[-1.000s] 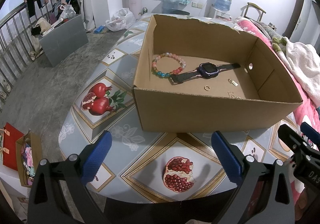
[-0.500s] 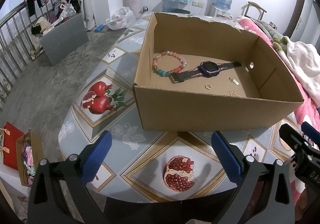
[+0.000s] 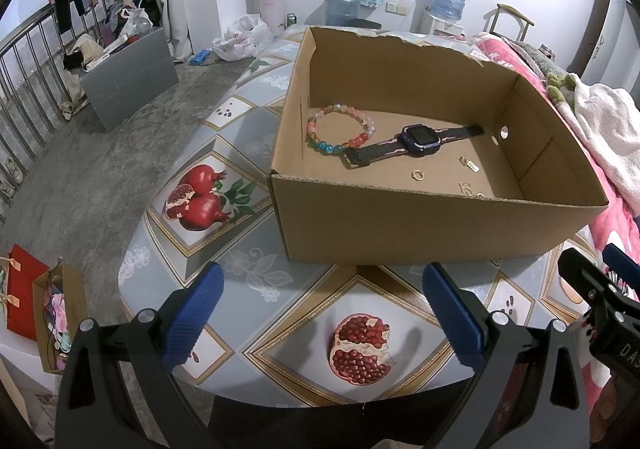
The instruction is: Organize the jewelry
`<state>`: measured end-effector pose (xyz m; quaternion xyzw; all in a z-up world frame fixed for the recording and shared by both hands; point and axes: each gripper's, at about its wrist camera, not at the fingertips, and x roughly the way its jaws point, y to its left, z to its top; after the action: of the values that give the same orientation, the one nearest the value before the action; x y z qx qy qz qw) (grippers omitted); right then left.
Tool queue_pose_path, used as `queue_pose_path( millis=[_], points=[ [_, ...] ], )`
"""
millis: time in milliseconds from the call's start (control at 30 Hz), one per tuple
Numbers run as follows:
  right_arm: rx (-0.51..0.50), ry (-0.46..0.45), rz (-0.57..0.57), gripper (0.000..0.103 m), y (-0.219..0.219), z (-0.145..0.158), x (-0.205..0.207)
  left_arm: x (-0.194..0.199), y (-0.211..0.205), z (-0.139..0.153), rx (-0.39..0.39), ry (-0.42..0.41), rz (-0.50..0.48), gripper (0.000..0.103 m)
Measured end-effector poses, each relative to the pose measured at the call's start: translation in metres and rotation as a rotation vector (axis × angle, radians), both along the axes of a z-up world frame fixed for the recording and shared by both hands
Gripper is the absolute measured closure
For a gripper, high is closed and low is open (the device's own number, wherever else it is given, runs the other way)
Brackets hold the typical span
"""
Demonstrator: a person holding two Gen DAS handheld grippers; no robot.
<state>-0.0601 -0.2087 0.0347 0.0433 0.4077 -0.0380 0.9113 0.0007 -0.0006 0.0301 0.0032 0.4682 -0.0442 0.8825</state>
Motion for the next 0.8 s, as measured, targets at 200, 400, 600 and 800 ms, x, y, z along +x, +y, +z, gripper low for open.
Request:
queue_pose_path(
  millis=[200,400,600,800],
  points=[
    [0.0,0.0,0.0,0.008,0.0001,0.0001,0.0,0.0006,0.0001,0.0005,0.0,0.0,0.001,0.005],
    [0.001,0.0,0.0,0.008,0.0,0.0001,0.0002,0.0011,0.0005,0.0008,0.0,0.0,0.003,0.005],
    [0.0,0.001,0.0,0.008,-0.0002,-0.0001,0.0003,0.0012,0.0005,0.0007,0.001,-0.001,0.003,0.005],
    [-0.001,0.0,-0.001,0.008,0.0001,0.0001,0.0002,0.0009,0.0014,0.0008,0.001,-0.001,0.003,0.005]
  ],
)
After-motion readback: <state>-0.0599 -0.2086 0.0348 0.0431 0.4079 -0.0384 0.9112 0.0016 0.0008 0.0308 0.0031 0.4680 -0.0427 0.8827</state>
